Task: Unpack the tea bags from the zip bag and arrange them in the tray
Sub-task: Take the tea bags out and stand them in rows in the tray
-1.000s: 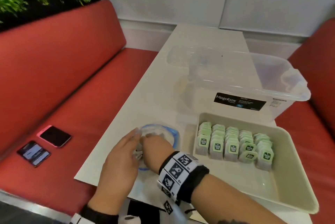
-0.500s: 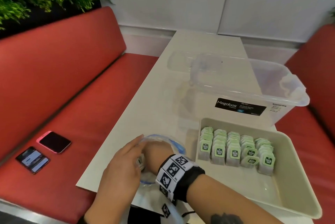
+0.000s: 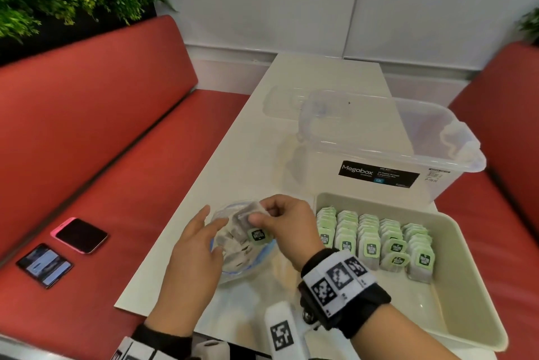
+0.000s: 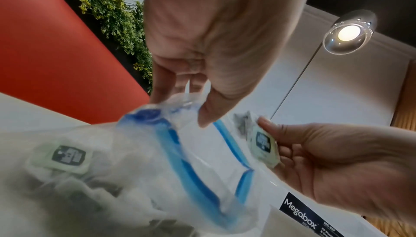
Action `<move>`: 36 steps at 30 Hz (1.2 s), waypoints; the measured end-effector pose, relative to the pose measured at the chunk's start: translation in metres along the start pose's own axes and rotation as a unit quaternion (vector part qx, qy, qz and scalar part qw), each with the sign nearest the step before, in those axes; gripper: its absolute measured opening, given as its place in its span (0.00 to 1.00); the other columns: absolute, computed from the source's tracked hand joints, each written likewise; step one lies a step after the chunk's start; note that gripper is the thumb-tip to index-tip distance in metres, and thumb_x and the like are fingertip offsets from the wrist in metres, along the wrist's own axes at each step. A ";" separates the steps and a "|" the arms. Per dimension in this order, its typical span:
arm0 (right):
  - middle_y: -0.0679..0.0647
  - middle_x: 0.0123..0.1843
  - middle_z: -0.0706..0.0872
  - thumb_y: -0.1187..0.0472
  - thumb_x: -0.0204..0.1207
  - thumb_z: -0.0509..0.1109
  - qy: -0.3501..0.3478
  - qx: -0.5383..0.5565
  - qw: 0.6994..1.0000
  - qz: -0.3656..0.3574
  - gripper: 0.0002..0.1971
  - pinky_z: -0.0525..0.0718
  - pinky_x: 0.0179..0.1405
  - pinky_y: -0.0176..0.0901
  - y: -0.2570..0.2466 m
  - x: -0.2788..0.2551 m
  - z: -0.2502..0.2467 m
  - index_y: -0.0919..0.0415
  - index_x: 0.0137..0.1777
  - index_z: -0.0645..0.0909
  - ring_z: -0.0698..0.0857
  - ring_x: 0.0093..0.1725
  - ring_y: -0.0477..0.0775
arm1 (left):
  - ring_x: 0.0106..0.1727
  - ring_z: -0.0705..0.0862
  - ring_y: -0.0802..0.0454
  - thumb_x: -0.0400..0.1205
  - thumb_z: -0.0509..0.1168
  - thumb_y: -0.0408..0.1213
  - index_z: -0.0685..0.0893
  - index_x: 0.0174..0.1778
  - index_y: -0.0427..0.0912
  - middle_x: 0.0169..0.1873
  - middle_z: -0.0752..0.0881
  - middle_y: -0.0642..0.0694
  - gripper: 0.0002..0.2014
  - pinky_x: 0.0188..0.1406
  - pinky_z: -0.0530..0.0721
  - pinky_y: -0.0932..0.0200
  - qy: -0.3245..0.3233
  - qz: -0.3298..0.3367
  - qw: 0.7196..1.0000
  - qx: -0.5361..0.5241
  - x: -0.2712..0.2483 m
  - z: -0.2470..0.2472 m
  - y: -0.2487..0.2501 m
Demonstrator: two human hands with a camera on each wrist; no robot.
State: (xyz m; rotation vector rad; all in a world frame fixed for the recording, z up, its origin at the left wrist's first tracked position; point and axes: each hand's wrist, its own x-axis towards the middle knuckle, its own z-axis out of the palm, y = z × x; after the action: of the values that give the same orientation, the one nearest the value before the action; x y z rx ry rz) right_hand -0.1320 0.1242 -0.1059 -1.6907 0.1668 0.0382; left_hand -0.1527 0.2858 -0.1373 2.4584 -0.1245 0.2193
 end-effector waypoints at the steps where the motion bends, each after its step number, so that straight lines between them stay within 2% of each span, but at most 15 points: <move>1: 0.57 0.35 0.86 0.69 0.67 0.78 -0.005 0.057 0.998 0.021 0.07 0.84 0.33 0.41 -0.002 0.000 -0.001 0.59 0.37 0.84 0.84 0.33 0.52 | 0.76 0.69 0.52 0.76 0.64 0.22 0.82 0.63 0.49 0.77 0.67 0.49 0.23 0.68 0.66 0.65 0.008 0.000 1.000 -0.008 -0.001 -0.001 0.004; 3: 0.60 0.36 0.85 0.72 0.71 0.74 -0.024 0.175 0.982 0.066 0.04 0.85 0.30 0.40 -0.005 0.001 -0.005 0.64 0.41 0.83 0.84 0.30 0.53 | 0.78 0.66 0.53 0.78 0.61 0.23 0.82 0.60 0.51 0.76 0.69 0.49 0.21 0.70 0.66 0.65 0.049 0.016 0.998 -0.039 -0.005 -0.004 0.014; 4: 0.60 0.36 0.85 0.72 0.72 0.73 -0.030 0.216 0.973 0.079 0.04 0.86 0.30 0.40 -0.009 0.000 -0.006 0.66 0.44 0.82 0.85 0.29 0.51 | 0.77 0.65 0.58 0.80 0.59 0.26 0.79 0.61 0.55 0.75 0.70 0.50 0.20 0.69 0.63 0.71 0.078 0.027 0.994 -0.070 -0.009 -0.007 0.021; 6: 0.59 0.37 0.85 0.72 0.73 0.71 -0.049 0.272 0.956 0.094 0.04 0.87 0.29 0.39 -0.015 -0.003 -0.008 0.68 0.47 0.82 0.86 0.28 0.49 | 0.71 0.69 0.68 0.84 0.59 0.42 0.73 0.63 0.61 0.71 0.73 0.58 0.13 0.63 0.64 0.79 0.119 0.027 0.980 -0.158 -0.014 -0.013 0.038; 8: 0.59 0.37 0.86 0.72 0.73 0.70 -0.074 0.291 0.949 0.094 0.04 0.88 0.30 0.40 -0.018 -0.006 -0.008 0.68 0.47 0.82 0.87 0.30 0.50 | 0.64 0.77 0.70 0.81 0.62 0.53 0.72 0.64 0.63 0.64 0.78 0.63 0.15 0.57 0.73 0.75 0.092 -0.008 0.961 -0.262 -0.014 -0.018 0.050; 11: 0.58 0.37 0.87 0.70 0.73 0.71 -0.091 0.278 0.953 0.084 0.04 0.87 0.31 0.40 -0.023 -0.011 -0.010 0.66 0.46 0.82 0.87 0.31 0.52 | 0.50 0.87 0.62 0.77 0.67 0.39 0.75 0.65 0.59 0.52 0.88 0.55 0.21 0.44 0.85 0.66 0.028 -0.073 0.906 -0.415 -0.005 -0.018 0.061; 13: 0.58 0.38 0.87 0.68 0.73 0.72 -0.081 0.265 0.958 0.072 0.03 0.86 0.31 0.40 -0.026 -0.015 -0.012 0.64 0.45 0.81 0.86 0.31 0.51 | 0.41 0.89 0.61 0.76 0.68 0.29 0.79 0.63 0.52 0.43 0.90 0.52 0.21 0.34 0.85 0.67 0.032 -0.089 0.887 -0.451 -0.001 -0.017 0.064; 15: 0.59 0.40 0.85 0.63 0.73 0.73 -0.067 0.239 0.967 0.065 0.07 0.85 0.32 0.40 -0.025 -0.018 -0.015 0.63 0.47 0.79 0.86 0.33 0.50 | 0.36 0.88 0.62 0.76 0.68 0.27 0.81 0.62 0.48 0.41 0.90 0.51 0.19 0.30 0.83 0.69 0.054 -0.099 0.875 -0.470 0.001 -0.013 0.067; 19: 0.58 0.40 0.82 0.60 0.70 0.77 -0.089 0.160 0.979 0.093 0.11 0.84 0.38 0.43 -0.020 -0.027 -0.018 0.60 0.44 0.77 0.84 0.37 0.52 | 0.45 0.89 0.57 0.77 0.68 0.31 0.81 0.61 0.51 0.47 0.90 0.48 0.18 0.35 0.84 0.69 0.088 -0.110 0.850 -0.508 0.004 -0.004 0.068; 22: 0.55 0.36 0.83 0.63 0.73 0.75 -0.080 0.170 0.977 0.098 0.10 0.84 0.34 0.41 -0.021 -0.030 -0.025 0.59 0.36 0.76 0.84 0.33 0.50 | 0.46 0.90 0.56 0.75 0.69 0.32 0.82 0.58 0.49 0.46 0.91 0.48 0.16 0.37 0.85 0.67 0.083 -0.103 0.837 -0.531 0.004 0.000 0.072; 25: 0.54 0.32 0.84 0.65 0.74 0.73 -0.047 0.192 0.975 0.100 0.10 0.84 0.28 0.40 -0.026 -0.030 -0.039 0.58 0.37 0.75 0.84 0.27 0.49 | 0.43 0.90 0.55 0.77 0.67 0.29 0.83 0.53 0.50 0.44 0.90 0.48 0.13 0.37 0.86 0.67 0.092 -0.106 0.826 -0.546 0.004 0.004 0.073; 27: 0.55 0.32 0.83 0.67 0.76 0.71 -0.023 0.150 0.986 0.066 0.06 0.83 0.25 0.39 -0.032 -0.029 -0.051 0.59 0.41 0.77 0.84 0.24 0.48 | 0.41 0.89 0.56 0.79 0.66 0.28 0.83 0.52 0.52 0.43 0.89 0.48 0.13 0.35 0.86 0.67 0.099 -0.107 0.835 -0.531 0.005 0.005 0.069; 30: 0.51 0.37 0.82 0.66 0.78 0.67 0.040 -0.110 0.991 -0.069 0.09 0.84 0.35 0.44 -0.041 -0.026 -0.077 0.52 0.45 0.85 0.82 0.31 0.47 | 0.40 0.88 0.53 0.80 0.66 0.28 0.84 0.49 0.53 0.41 0.89 0.50 0.12 0.34 0.86 0.66 0.085 -0.077 0.882 -0.457 0.007 0.003 0.061; 33: 0.48 0.44 0.83 0.63 0.77 0.67 0.010 -0.412 0.897 -0.160 0.12 0.74 0.45 0.42 -0.059 -0.023 -0.097 0.49 0.57 0.84 0.79 0.44 0.48 | 0.36 0.88 0.54 0.78 0.68 0.28 0.86 0.44 0.56 0.37 0.89 0.57 0.14 0.39 0.85 0.62 0.028 -0.029 0.934 -0.355 0.005 0.000 0.060; 36: 0.49 0.42 0.87 0.60 0.73 0.72 -0.021 -0.491 0.857 -0.158 0.08 0.74 0.41 0.41 -0.076 -0.024 -0.108 0.53 0.52 0.83 0.82 0.45 0.51 | 0.36 0.87 0.58 0.75 0.70 0.26 0.88 0.42 0.59 0.39 0.89 0.57 0.18 0.40 0.83 0.66 -0.056 0.014 0.945 -0.322 0.002 0.004 0.071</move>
State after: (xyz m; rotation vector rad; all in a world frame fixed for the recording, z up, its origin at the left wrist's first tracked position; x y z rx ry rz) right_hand -0.1533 0.0279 -0.0145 -2.7216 -0.2159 -0.1051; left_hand -0.1609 0.2283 -0.0969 1.8152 -0.2384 0.0364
